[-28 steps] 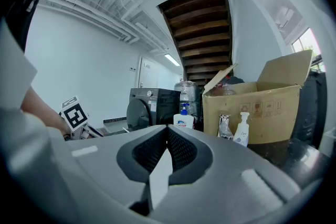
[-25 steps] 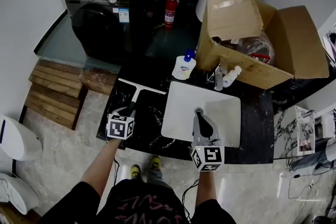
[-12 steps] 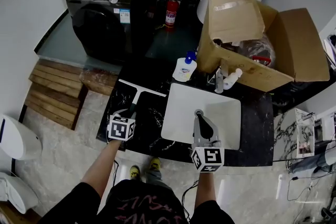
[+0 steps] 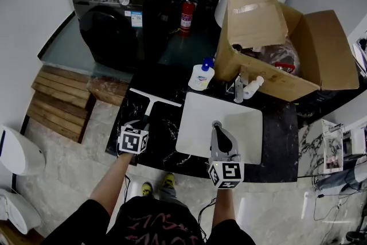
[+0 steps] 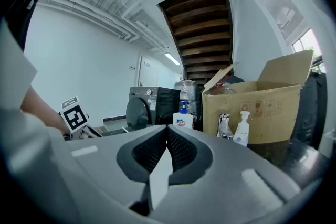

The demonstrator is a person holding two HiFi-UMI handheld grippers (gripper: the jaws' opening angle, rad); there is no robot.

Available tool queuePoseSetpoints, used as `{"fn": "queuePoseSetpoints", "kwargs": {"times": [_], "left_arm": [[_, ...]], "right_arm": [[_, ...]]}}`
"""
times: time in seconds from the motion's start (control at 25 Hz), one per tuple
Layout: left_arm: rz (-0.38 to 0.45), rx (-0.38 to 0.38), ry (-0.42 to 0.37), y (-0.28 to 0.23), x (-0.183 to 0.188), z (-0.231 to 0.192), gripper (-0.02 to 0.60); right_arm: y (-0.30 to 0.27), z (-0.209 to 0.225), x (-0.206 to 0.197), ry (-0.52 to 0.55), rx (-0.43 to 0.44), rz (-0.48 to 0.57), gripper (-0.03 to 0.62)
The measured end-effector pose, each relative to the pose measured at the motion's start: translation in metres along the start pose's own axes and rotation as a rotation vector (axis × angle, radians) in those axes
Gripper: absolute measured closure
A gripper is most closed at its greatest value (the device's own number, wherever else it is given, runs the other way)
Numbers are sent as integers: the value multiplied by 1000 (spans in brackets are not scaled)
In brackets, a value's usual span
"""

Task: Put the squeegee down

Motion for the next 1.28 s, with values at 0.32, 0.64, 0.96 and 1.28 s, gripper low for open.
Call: {"fn": "queuePoseSetpoints", "kwargs": {"times": [0.32, 0.64, 0.96, 1.28], "left_arm": [[-4, -8, -10, 5, -2, -1, 440], [44, -2, -26, 20, 7, -4, 439], [115, -1, -49, 38, 25, -4, 471], [219, 13, -99, 64, 54, -12, 505]], "right_arm": [[1, -5, 1, -8, 3, 3, 583], [-1, -13, 5, -9, 13, 9, 583], [2, -17, 9, -19, 9, 21, 583], [7, -19, 17, -8, 4, 27, 584]]}}
Point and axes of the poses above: the fingertips, and each gripper's own axes: y backward along the fingers, z to its right, x out of its top, the point moved 2 cm from there along y, backward along the fingers, and after that the axes turned 5 degrees about z, right-handed, at the moved point
